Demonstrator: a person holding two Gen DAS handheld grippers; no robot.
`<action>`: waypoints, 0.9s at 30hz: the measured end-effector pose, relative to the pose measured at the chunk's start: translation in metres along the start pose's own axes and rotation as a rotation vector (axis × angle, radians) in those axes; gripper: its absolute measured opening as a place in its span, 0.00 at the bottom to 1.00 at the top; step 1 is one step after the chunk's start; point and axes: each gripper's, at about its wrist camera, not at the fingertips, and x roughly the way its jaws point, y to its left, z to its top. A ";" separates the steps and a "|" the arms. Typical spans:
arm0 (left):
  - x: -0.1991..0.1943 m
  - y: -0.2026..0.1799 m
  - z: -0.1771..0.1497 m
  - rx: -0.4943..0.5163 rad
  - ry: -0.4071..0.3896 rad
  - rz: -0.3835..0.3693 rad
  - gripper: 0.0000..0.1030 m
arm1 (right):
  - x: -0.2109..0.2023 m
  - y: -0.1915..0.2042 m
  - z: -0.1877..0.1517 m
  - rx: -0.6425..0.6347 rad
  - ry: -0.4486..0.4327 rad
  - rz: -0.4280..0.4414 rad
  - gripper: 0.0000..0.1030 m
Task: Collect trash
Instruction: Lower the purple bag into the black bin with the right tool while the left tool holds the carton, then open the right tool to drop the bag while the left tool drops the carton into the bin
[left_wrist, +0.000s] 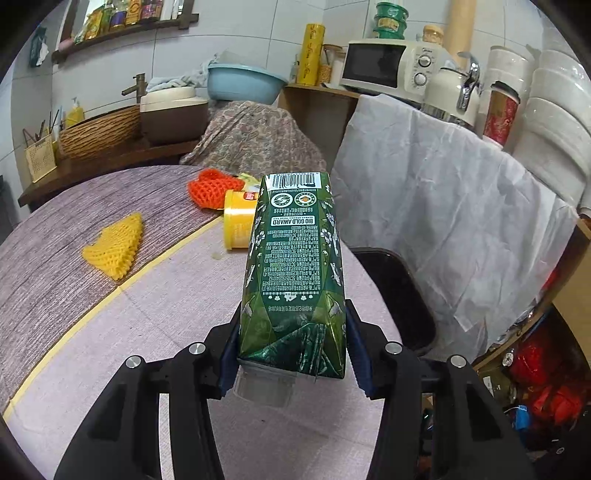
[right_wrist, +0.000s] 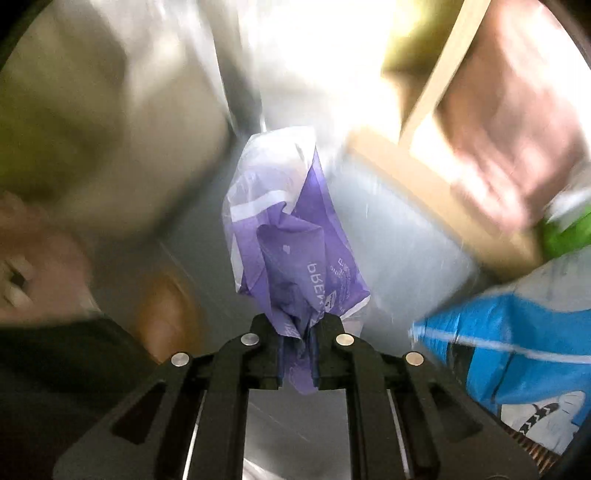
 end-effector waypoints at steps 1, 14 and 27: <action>-0.002 -0.001 0.000 0.002 -0.004 -0.013 0.48 | -0.023 0.004 0.009 0.024 -0.059 0.021 0.10; -0.007 -0.022 -0.011 0.035 0.023 -0.160 0.48 | -0.319 0.104 0.075 -0.142 -0.744 0.375 0.11; 0.040 -0.048 -0.001 0.080 0.132 -0.207 0.48 | -0.294 0.191 0.164 -0.333 -0.459 0.494 0.53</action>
